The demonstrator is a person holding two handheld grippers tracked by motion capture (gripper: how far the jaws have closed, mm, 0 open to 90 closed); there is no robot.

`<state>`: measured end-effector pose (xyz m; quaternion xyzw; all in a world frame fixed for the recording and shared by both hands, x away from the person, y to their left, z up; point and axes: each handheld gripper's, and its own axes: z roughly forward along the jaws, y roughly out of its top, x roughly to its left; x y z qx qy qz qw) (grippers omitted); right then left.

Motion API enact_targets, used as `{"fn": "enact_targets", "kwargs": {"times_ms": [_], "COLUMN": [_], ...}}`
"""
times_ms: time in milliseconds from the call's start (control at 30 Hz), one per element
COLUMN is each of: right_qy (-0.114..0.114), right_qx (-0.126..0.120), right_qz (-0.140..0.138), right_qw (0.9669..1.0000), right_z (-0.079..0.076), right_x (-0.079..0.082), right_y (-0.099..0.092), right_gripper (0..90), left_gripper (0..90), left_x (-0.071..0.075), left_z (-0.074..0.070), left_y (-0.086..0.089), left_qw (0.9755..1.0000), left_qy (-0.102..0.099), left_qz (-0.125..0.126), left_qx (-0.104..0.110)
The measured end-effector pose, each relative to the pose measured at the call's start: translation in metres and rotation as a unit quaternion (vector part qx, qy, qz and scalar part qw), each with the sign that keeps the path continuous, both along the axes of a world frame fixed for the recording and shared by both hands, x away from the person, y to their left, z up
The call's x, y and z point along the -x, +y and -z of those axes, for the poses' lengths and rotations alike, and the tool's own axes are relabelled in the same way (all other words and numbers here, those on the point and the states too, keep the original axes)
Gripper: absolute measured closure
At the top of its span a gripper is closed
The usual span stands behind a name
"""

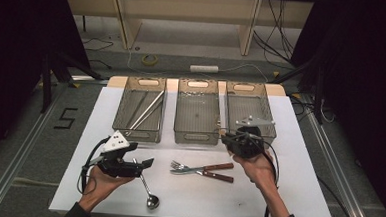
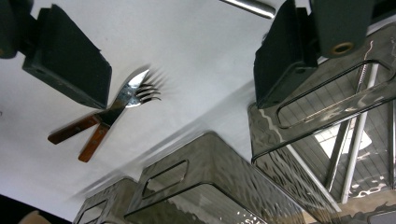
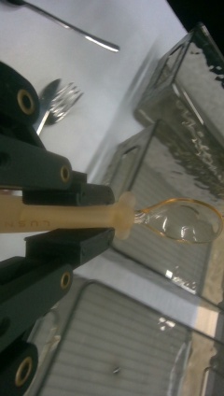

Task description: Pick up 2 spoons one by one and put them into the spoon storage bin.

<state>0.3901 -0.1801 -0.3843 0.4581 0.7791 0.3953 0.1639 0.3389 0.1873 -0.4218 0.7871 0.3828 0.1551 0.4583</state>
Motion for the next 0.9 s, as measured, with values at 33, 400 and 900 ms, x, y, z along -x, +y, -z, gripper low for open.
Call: {"fn": "enact_targets", "kwargs": {"times_ms": [33,400,900], "right_qy": [0.0,-0.004,-0.001], "right_qx": [-0.003,-0.003,0.006], "right_qz": [-0.001,-0.004,-0.013], "right_qw": [1.0,1.0,0.9999], "right_z": [-0.002,-0.011,-0.013], "right_x": [-0.004,-0.046,-0.091], "right_y": [0.002,0.025,0.06], "right_gripper": [79.0,79.0,78.9], "left_gripper": [18.4,18.1,18.1], "left_x": [0.0,0.004,0.004], "left_z": [-0.001,-0.004,-0.004], "left_y": [0.001,0.004,0.007], "left_qw": [1.0,0.9994,0.9994], "left_qy": [-0.001,-0.008,-0.011], "left_qz": [0.0,-0.004,-0.009], "left_qx": [0.003,0.033,0.032]}}
